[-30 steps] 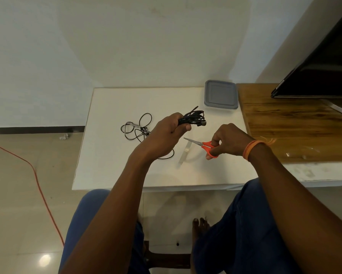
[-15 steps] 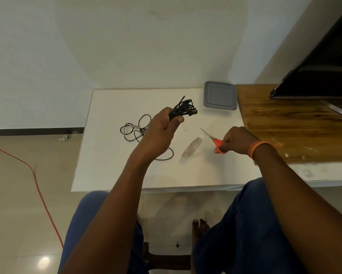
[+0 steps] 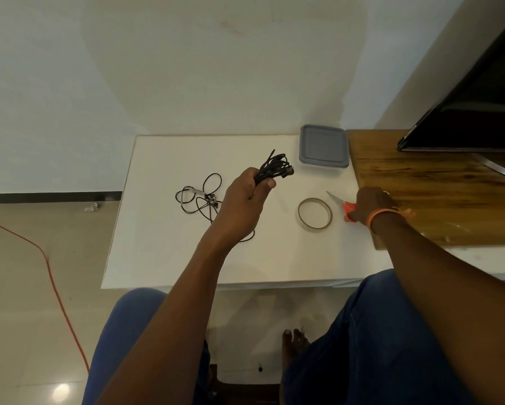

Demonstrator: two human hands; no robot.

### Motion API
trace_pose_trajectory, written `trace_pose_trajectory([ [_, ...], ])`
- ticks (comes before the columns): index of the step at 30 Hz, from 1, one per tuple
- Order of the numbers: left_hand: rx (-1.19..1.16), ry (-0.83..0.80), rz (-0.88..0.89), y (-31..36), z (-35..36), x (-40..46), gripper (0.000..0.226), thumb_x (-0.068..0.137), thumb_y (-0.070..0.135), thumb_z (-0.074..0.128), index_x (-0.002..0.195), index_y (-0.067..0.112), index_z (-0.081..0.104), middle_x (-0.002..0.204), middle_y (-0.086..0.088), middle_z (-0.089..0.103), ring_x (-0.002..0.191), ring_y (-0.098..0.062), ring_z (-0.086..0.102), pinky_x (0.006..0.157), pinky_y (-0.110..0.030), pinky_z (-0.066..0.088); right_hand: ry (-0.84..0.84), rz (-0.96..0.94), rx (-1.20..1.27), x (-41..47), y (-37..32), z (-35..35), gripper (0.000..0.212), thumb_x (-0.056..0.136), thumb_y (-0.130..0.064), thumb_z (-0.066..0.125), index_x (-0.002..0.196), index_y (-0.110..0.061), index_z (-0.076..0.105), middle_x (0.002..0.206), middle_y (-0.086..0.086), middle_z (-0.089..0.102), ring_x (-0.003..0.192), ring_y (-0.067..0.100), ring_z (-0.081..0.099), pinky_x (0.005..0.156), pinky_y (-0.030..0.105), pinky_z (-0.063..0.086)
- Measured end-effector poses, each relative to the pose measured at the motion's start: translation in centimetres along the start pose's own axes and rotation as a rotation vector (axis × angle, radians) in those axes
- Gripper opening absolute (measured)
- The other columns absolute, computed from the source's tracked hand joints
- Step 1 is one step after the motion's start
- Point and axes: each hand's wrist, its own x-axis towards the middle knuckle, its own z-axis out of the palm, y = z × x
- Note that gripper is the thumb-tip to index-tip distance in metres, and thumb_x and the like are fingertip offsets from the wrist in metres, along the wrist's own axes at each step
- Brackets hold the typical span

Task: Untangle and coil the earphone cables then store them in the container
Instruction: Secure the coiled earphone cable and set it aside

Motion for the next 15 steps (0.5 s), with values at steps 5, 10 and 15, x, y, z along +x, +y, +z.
trace_pose_trajectory([
  [5, -0.060, -0.007, -0.046, -0.4, -0.1, 0.2, 0.014, 0.100, 0.030, 0.051, 0.090, 0.021, 0.050, 0.066, 0.006, 0.043, 0.059, -0.012, 0.037, 0.058, -0.033, 0.035, 0.018, 0.020, -0.039, 0.5, -0.7, -0.7, 0.062, 0.081, -0.043, 0.074, 0.124, -0.002, 0.054, 0.122, 0.016, 0.061, 0.112, 0.030, 0.060, 0.091, 0.035, 0.050],
  [10, -0.063, -0.014, -0.079, -0.5, 0.0, 0.1, 0.014, 0.100, 0.031, 0.051, 0.091, 0.020, 0.050, 0.068, 0.005, 0.044, 0.061, -0.013, 0.039, 0.061, -0.033, 0.038, 0.053, 0.006, -0.093, 0.4, -1.5, -0.4, 0.061, 0.086, -0.045, 0.068, 0.128, -0.004, 0.050, 0.125, 0.014, 0.059, 0.114, 0.029, 0.060, 0.090, 0.034, 0.050],
  [15, -0.061, -0.014, -0.073, -0.7, 0.0, 0.1, 0.014, 0.101, 0.031, 0.050, 0.090, 0.021, 0.049, 0.068, 0.004, 0.044, 0.061, -0.013, 0.038, 0.061, -0.034, 0.037, 0.051, 0.031, -0.016, -0.2, -1.7, -0.5, 0.056, 0.083, -0.043, 0.071, 0.120, -0.004, 0.057, 0.118, 0.016, 0.064, 0.104, 0.029, 0.064, 0.078, 0.032, 0.049],
])
